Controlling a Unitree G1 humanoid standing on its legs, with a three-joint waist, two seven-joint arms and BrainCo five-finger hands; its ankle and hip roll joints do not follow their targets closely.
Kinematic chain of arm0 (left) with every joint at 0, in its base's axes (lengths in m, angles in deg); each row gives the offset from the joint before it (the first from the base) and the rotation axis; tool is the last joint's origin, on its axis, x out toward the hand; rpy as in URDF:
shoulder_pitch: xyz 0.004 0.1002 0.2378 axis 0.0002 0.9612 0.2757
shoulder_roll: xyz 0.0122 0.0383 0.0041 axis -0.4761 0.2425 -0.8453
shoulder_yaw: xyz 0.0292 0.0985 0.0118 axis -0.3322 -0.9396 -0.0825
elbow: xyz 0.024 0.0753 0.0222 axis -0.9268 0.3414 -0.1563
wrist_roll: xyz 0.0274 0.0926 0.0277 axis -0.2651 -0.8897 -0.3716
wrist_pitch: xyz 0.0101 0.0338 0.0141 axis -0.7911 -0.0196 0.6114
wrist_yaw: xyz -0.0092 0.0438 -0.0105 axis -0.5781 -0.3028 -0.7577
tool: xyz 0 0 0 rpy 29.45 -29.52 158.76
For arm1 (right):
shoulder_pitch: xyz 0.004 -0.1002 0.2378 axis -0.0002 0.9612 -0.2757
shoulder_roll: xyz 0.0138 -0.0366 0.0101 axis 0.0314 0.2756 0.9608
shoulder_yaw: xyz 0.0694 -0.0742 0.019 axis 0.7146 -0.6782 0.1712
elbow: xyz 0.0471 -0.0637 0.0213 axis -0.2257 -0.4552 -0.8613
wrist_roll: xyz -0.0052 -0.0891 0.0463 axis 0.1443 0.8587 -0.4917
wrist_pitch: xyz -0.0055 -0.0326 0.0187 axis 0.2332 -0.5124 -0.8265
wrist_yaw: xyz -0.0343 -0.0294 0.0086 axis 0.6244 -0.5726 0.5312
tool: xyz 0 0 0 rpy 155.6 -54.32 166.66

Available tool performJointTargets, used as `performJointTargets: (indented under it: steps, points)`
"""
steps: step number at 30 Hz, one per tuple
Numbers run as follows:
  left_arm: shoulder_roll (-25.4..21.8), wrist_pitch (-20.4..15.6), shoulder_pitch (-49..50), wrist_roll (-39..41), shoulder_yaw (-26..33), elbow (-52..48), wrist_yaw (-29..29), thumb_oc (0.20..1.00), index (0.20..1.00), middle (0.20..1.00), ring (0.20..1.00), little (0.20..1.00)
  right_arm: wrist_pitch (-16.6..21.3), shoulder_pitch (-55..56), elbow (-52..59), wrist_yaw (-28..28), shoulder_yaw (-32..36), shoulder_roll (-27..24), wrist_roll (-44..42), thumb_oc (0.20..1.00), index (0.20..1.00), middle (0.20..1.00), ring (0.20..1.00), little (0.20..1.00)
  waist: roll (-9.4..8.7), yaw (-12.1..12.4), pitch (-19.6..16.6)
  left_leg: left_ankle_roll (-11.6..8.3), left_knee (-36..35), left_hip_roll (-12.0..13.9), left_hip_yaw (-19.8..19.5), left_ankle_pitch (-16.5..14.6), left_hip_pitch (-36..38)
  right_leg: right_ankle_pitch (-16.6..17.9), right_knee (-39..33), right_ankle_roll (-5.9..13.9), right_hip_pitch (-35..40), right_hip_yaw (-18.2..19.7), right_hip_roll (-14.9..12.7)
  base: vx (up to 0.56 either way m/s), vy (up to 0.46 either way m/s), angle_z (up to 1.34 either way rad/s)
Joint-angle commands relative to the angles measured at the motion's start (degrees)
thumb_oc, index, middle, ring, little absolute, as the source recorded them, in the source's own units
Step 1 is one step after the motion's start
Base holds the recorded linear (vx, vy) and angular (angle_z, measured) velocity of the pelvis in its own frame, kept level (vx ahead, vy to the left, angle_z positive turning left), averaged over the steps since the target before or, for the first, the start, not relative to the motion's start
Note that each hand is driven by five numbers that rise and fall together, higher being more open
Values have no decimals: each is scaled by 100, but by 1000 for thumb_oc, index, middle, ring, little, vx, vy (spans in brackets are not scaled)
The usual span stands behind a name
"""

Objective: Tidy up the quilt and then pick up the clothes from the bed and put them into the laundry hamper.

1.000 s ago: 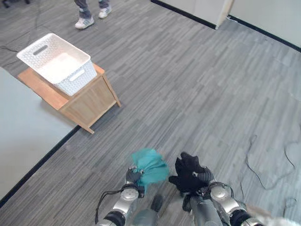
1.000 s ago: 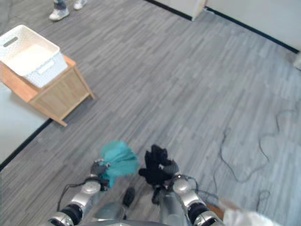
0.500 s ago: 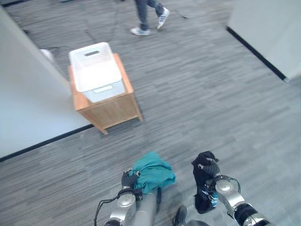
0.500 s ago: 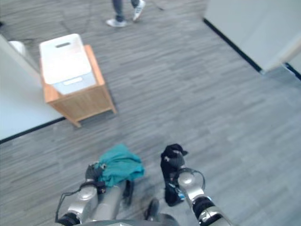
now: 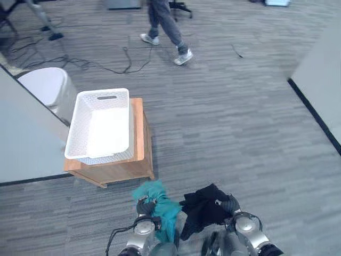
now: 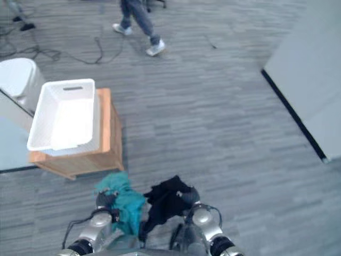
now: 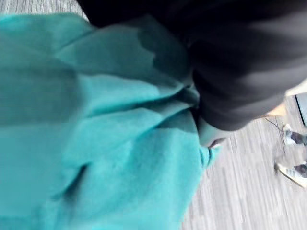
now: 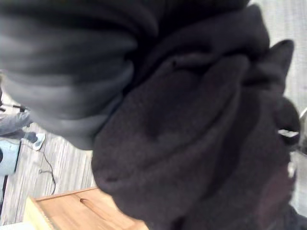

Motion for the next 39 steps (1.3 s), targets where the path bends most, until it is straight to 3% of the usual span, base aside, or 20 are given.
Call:
performJointTargets:
  steps: [1,2,6,7,9,10,13,16,17,18,19,20,21,22,25,31,32,33,36,39]
  points:
    - [-52,-293,-96,-379,-95,-233,-144,200,200,200,200,200,275,-357,279,-37,93,30,-251,200,200,200,200,200,-196,28,18,-690,-368,-95,115,-218,317,1089,-1367,685,772,907,-385,812,-386,149]
    - [-161,-306,-92,-437,-49,-361,-118,200,200,200,200,200,206,-336,329,-81,107,-70,-181,200,200,200,200,200,-230,-52,40,-786,-298,20,-118,-443,497,1311,-1487,848,544,1345,-460,586,-290,147]
    - [-229,-382,285,-333,185,-462,4,200,200,200,200,200,176,-288,163,-224,40,-125,37,200,200,200,200,200,-305,40,-46,-949,531,126,-342,-627,507,1212,-1387,672,836,1171,-384,454,-284,126]
    - [-267,-460,374,-196,280,-636,-16,200,200,200,200,200,191,-407,239,-224,-96,-190,183,200,200,200,200,200,-348,214,151,-1143,2202,186,-63,-73,-420,1070,-1397,440,1228,935,-370,308,-402,59]
    - [-323,-439,415,-144,275,-925,24,200,200,200,200,200,203,-588,399,-166,-157,-233,127,200,200,200,200,200,-447,351,308,-1000,2894,433,805,141,-1222,884,-1640,243,1712,511,-357,172,-330,107]
    - [-326,-438,412,-144,276,-926,24,200,200,200,200,200,203,-592,398,-166,-155,-230,127,200,200,200,200,200,-466,338,296,-997,2876,412,799,169,-1241,892,-1642,245,1694,502,-377,250,-258,140]
    - [-383,-391,457,-320,357,-893,155,200,200,200,200,200,179,-767,445,-108,-38,-323,73,200,200,200,200,200,-423,481,217,-852,2064,377,1952,29,-1831,522,-1972,219,2266,-28,-233,303,-130,79]
    - [-393,-312,525,-370,417,-846,223,200,200,200,200,200,197,-750,498,-89,120,-332,-73,200,200,200,200,200,-311,481,24,-901,1136,547,2972,649,-1990,141,-1994,185,2578,-367,38,405,-35,67]
    - [-726,-208,624,-208,550,-891,414,200,200,200,200,200,-94,-1634,-571,-29,2126,-2095,-1941,200,200,200,200,200,-421,410,-192,-977,948,658,3157,819,-2040,-27,-1994,231,2778,-570,103,296,-48,43]
    - [-700,-202,578,-200,526,-886,413,200,200,200,200,200,-77,-1687,-639,-83,2140,-2157,-1977,200,200,200,200,200,-385,440,-156,-978,937,665,3160,831,-2033,-20,-1994,228,2777,-565,109,295,20,60]
    - [-656,-193,744,-236,596,-1018,313,200,200,200,200,200,175,-653,545,389,1696,-1215,-1334,200,200,200,200,200,-388,280,-177,-869,566,580,3263,768,-1822,49,-1994,278,2858,-624,105,254,209,74]
    - [-511,-132,851,-135,743,-1097,120,200,200,200,200,200,102,54,1960,983,1459,-407,-791,200,200,200,200,200,-418,103,-165,-633,283,297,3225,704,-1508,212,-1165,369,2735,-568,-38,262,215,60]
    - [-518,-131,866,-135,742,-1101,119,200,200,200,200,200,85,81,1990,996,1453,-396,-778,200,200,200,200,200,-434,102,-174,-626,259,278,3231,710,-1491,190,-1132,379,2727,-566,-59,349,331,24]
    - [-412,-86,872,-180,730,-862,-52,200,200,200,200,200,115,316,2150,1344,1246,84,-349,200,200,200,200,200,-311,-123,-32,-416,15,130,3230,472,-952,794,621,769,1911,-498,-493,194,190,2]
    - [-421,-182,834,-186,588,-1032,-347,200,200,200,200,200,188,397,2624,1663,1182,176,-169,200,200,200,200,200,-39,-476,212,-375,-296,288,2998,438,-461,1148,2351,859,752,263,-346,284,175,17]
    - [-460,-408,789,-41,549,-1230,-336,200,200,200,200,200,356,313,2970,1933,1227,-335,521,200,200,200,200,200,-229,-806,328,-578,-238,171,2238,253,-204,654,351,619,684,957,-239,260,-183,125]
    - [-441,-472,667,197,446,-1308,-405,200,200,200,200,200,310,103,2864,2109,1167,-472,746,200,200,200,200,200,-377,-904,256,-692,-304,98,1815,173,-142,648,-897,615,931,1934,-219,233,-322,155]
    - [-453,-456,723,168,477,-1395,-456,200,200,200,200,200,331,93,3087,2007,1250,-474,707,200,200,200,200,200,-425,-866,190,-709,-306,87,1662,182,-176,735,-955,654,963,2190,-186,343,-366,194]
    - [-681,-247,944,14,460,-1527,-206,200,200,200,200,200,20,-858,3165,2213,1287,-779,1054,200,200,200,200,200,-477,-456,-98,-780,-323,146,1449,159,-125,726,-1092,557,1181,1824,-255,209,-217,134]
    - [-889,-69,1283,-59,722,-1610,129,200,200,200,200,200,-427,-1458,3766,1469,1558,-1571,907,200,200,200,200,200,-520,-358,-201,-880,-376,297,1327,167,-94,726,-1418,479,1432,1743,-178,198,-240,62]
